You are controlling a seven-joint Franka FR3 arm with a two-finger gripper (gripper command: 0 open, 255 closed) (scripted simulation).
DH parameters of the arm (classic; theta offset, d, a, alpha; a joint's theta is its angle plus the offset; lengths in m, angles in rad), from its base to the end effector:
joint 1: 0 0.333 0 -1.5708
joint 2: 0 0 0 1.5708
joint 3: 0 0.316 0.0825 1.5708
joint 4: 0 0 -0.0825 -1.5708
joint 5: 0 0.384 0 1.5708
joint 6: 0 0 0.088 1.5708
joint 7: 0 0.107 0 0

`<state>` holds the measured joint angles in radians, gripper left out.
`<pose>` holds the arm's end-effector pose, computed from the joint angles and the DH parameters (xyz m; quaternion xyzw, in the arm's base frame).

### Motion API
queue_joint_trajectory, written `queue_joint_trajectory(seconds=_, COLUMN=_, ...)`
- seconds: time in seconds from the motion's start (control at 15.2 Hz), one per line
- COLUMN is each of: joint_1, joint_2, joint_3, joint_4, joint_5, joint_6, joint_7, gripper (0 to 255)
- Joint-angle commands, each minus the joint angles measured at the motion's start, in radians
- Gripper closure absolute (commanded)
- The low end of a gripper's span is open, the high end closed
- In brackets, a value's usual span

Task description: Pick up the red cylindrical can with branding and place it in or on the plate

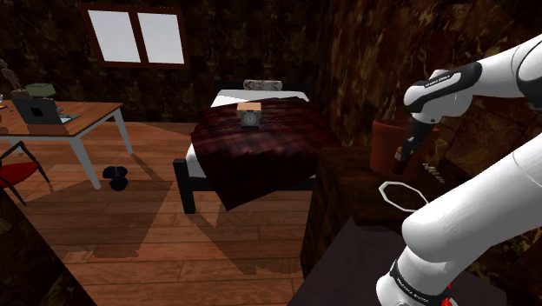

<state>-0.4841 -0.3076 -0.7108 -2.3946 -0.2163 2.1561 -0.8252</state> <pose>0.1572 -0.4328 0.4057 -0.9935 0.1132 -0.0104 0.0009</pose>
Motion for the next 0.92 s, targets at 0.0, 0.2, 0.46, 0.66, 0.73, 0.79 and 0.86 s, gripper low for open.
queue_joint_trajectory(seconds=0.0, joint_1=-0.026, joint_2=-0.018, joint_3=-0.028, joint_4=0.001, joint_5=-0.021, joint_6=-0.012, joint_7=-0.042, gripper=255)
queue_joint_trajectory(seconds=0.2, joint_1=-0.064, joint_2=-0.045, joint_3=-0.068, joint_4=-0.009, joint_5=-0.052, joint_6=-0.018, joint_7=-0.098, gripper=255)
queue_joint_trajectory(seconds=0.46, joint_1=-0.052, joint_2=-0.012, joint_3=-0.093, joint_4=-0.040, joint_5=-0.043, joint_6=0.043, joint_7=-0.110, gripper=255)
queue_joint_trajectory(seconds=0.66, joint_1=-0.031, joint_2=0.014, joint_3=-0.123, joint_4=-0.061, joint_5=-0.037, joint_6=0.089, joint_7=-0.117, gripper=255)
queue_joint_trajectory(seconds=0.73, joint_1=-0.019, joint_2=0.022, joint_3=-0.138, joint_4=-0.068, joint_5=-0.036, joint_6=0.105, joint_7=-0.119, gripper=255)
queue_joint_trajectory(seconds=0.79, joint_1=-0.009, joint_2=0.031, joint_3=-0.151, joint_4=-0.074, joint_5=-0.033, joint_6=0.120, joint_7=-0.122, gripper=255)
queue_joint_trajectory(seconds=0.86, joint_1=0.002, joint_2=0.041, joint_3=-0.165, joint_4=-0.080, joint_5=-0.030, joint_6=0.136, joint_7=-0.125, gripper=255)
